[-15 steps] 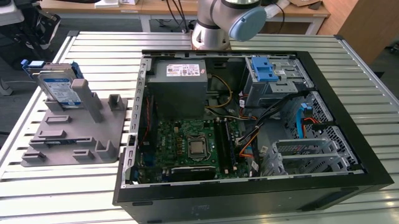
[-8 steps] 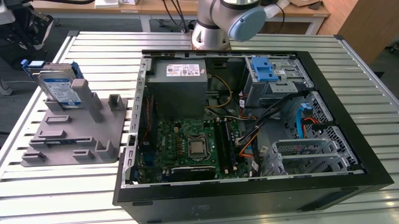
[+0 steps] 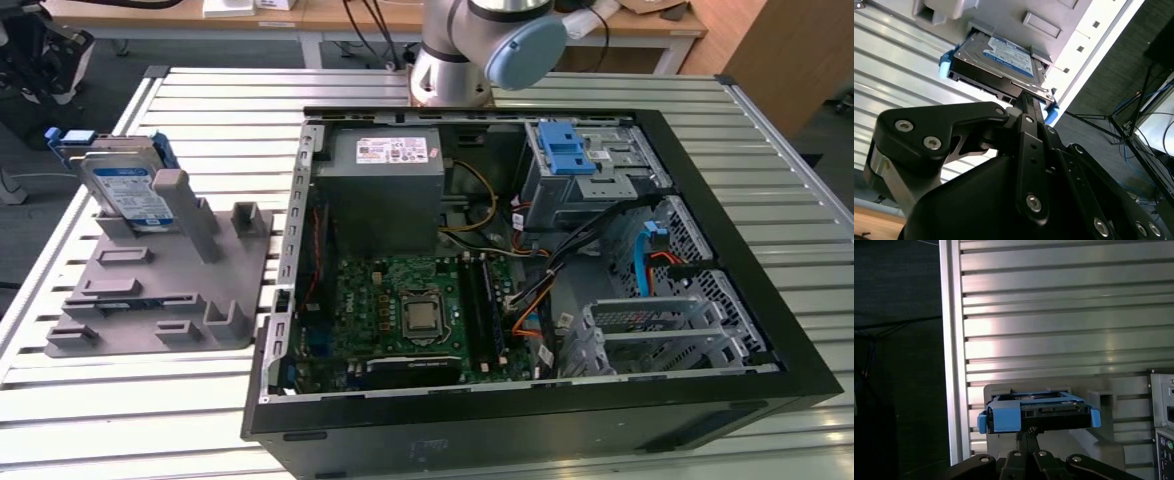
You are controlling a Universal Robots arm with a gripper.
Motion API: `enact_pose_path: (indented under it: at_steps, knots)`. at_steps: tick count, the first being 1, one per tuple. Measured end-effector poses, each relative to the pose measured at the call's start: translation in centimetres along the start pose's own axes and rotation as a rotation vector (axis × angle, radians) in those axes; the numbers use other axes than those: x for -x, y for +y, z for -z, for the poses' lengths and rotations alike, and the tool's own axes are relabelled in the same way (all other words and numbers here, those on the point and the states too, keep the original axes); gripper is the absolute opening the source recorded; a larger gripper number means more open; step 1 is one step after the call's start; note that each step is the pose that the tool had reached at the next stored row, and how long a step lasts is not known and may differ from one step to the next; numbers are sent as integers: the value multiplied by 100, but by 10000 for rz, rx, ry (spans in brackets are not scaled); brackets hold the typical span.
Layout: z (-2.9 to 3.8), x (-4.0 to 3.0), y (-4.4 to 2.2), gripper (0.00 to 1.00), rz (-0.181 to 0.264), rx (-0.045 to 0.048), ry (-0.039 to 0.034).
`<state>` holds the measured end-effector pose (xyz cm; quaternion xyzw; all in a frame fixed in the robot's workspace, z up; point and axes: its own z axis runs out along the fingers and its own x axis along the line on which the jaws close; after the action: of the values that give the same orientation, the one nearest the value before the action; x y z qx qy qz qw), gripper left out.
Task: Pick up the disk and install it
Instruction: 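Reach for the disk, then pick up the disk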
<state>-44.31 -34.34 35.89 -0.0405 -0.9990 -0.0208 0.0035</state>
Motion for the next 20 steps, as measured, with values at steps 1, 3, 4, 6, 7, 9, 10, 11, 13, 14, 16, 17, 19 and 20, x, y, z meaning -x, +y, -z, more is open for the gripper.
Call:
enact_pose_path:
  at_steps: [1, 3, 4, 6, 7, 9, 10, 11, 13, 14, 16, 17, 19, 20]
  knots:
    - [-2, -11, 1, 11, -2, 0, -1]
    - [-1, -12, 1, 11, -1, 0, -1]
    - [-2, -15, 0, 11, -1, 0, -1]
    - [-2, -18, 0, 11, -1, 0, -1]
    - [-1, -18, 0, 11, -1, 0, -1]
    - [-1, -19, 0, 11, -1, 0, -1]
    - [-2, -19, 0, 11, -2, 0, -1]
    - [-2, -20, 0, 11, -1, 0, -1]
    - [-1, -20, 0, 11, -1, 0, 0]
    - [-1, -20, 0, 11, 0, 0, -1]
    - [-1, -20, 0, 11, 28, 0, 0]
    - [-1, -21, 0, 11, 61, -1, 3]
    - [-2, -21, 0, 11, 162, -1, 6]
    - [-2, -21, 0, 11, 224, -1, 8]
